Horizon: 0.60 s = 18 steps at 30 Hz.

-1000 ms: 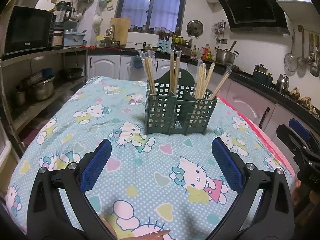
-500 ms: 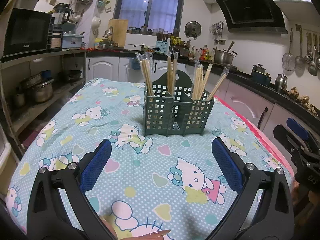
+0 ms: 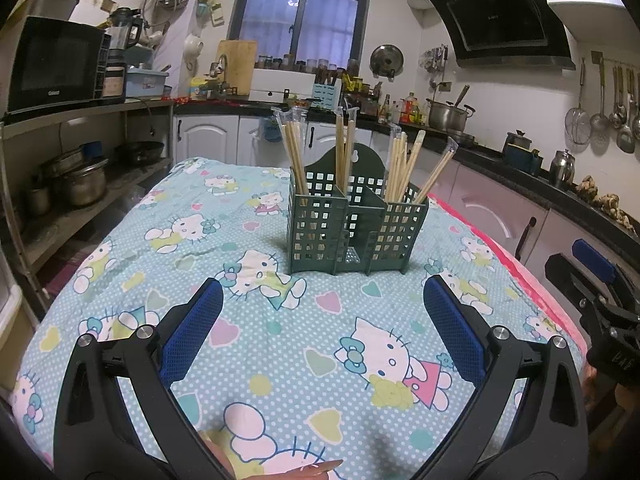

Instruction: Organize utensils

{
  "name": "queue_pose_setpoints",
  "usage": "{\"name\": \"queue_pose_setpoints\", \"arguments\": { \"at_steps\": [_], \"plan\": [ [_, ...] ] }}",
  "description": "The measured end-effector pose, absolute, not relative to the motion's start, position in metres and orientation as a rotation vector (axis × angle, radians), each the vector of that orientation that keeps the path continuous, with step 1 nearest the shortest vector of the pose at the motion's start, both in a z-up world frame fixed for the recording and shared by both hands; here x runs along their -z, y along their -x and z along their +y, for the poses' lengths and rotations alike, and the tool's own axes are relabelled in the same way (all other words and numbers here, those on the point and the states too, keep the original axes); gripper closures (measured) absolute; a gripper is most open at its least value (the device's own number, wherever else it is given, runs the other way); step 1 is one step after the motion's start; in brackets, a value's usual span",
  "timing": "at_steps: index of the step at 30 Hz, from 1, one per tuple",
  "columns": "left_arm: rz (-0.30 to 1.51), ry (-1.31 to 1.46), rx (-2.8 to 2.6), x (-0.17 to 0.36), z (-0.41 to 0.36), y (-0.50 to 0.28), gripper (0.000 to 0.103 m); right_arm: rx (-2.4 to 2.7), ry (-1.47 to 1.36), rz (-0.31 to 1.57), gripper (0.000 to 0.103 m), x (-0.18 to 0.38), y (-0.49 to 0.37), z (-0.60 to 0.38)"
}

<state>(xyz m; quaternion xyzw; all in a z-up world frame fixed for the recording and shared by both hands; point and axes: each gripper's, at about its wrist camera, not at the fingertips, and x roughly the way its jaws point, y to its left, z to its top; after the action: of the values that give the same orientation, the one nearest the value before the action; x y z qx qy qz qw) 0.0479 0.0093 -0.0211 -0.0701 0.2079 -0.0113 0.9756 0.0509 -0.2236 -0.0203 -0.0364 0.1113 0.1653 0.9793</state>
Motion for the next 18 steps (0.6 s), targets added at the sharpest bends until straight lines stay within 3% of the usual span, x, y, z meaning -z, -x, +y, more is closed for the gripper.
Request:
{"name": "queue_pose_setpoints", "arguments": {
  "at_steps": [18],
  "plan": [
    [0.415, 0.138, 0.029, 0.0198, 0.0098, -0.0475, 0.011, -0.336, 0.067, 0.22, 0.007, 0.0219, -0.0505, -0.2266]
  ]
}}
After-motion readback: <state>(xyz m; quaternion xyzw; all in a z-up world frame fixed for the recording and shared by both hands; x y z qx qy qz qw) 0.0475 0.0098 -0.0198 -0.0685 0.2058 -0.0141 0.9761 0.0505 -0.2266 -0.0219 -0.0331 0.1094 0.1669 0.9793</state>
